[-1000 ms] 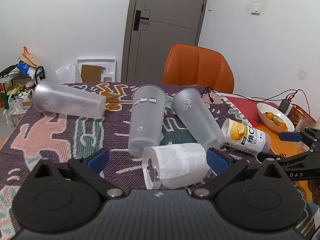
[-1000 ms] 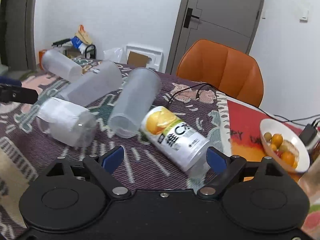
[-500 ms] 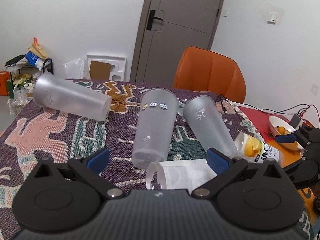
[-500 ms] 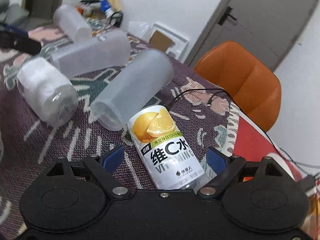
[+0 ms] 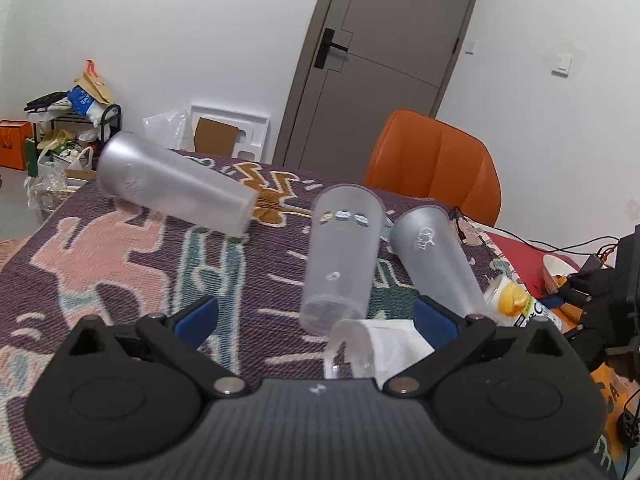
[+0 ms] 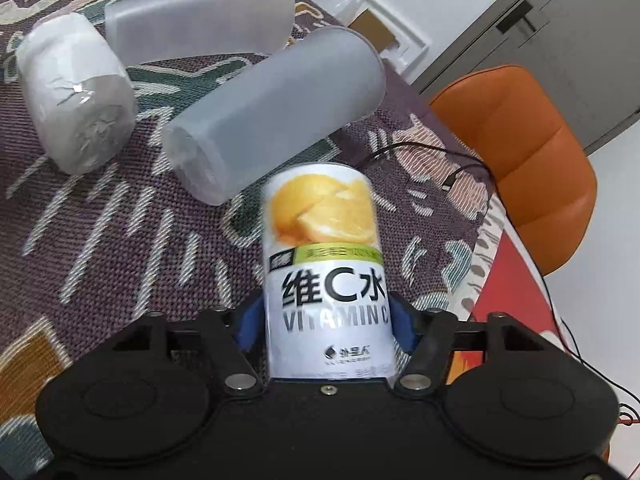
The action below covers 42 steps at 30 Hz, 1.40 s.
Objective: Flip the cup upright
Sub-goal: 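Lift the bottle with the right tool and carry it toward the left tool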
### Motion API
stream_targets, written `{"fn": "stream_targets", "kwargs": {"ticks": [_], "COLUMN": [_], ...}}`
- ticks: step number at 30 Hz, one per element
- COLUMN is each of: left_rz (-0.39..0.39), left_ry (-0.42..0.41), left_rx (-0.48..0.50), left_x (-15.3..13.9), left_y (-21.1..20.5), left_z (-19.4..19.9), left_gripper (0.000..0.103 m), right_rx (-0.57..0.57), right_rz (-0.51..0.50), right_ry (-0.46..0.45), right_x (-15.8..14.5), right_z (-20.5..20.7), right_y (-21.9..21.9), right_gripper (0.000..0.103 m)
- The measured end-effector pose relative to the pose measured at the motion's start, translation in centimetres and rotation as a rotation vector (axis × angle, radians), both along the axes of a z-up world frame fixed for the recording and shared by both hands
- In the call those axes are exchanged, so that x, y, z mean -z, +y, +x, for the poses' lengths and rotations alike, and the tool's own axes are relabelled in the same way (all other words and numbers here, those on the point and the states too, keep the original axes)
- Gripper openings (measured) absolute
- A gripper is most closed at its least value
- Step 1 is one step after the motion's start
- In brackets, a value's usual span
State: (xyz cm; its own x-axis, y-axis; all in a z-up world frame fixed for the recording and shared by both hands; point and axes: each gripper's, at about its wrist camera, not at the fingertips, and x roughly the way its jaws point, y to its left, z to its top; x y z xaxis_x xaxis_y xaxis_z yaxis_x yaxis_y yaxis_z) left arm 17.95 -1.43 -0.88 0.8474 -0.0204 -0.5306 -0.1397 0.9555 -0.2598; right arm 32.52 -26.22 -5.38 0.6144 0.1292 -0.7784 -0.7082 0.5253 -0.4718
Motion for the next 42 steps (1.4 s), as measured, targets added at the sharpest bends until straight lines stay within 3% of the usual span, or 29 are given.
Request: {"fn": "stream_targets", "kwargs": {"ticks": [10,29,42], "left_rz": [-0.028,-0.043,-0.053], "left_ry": [0.014,-0.015,0.002], "left_rx": [-0.011,-0.058,-0.117], "left_x": [0.5,-0.3,0.4], "left_y": [2.1,5.8,9.3], "left_z": [-1.7,-7.9,-11.4], "left_gripper": [0.103,0.103,0.103], "right_rx": [0.037,-0.106,-0.252], "right_rz": [0.036,0.076,0.104], "right_ry": [-0.022,-0.055,0.013], "right_x": [-3.7,-7.8,-6.6], "right_z": [-3.3,-11.0,-14.9], "right_y": [0.2,7.3,13.9], "right_gripper": [0.059,0.059,0.059]}}
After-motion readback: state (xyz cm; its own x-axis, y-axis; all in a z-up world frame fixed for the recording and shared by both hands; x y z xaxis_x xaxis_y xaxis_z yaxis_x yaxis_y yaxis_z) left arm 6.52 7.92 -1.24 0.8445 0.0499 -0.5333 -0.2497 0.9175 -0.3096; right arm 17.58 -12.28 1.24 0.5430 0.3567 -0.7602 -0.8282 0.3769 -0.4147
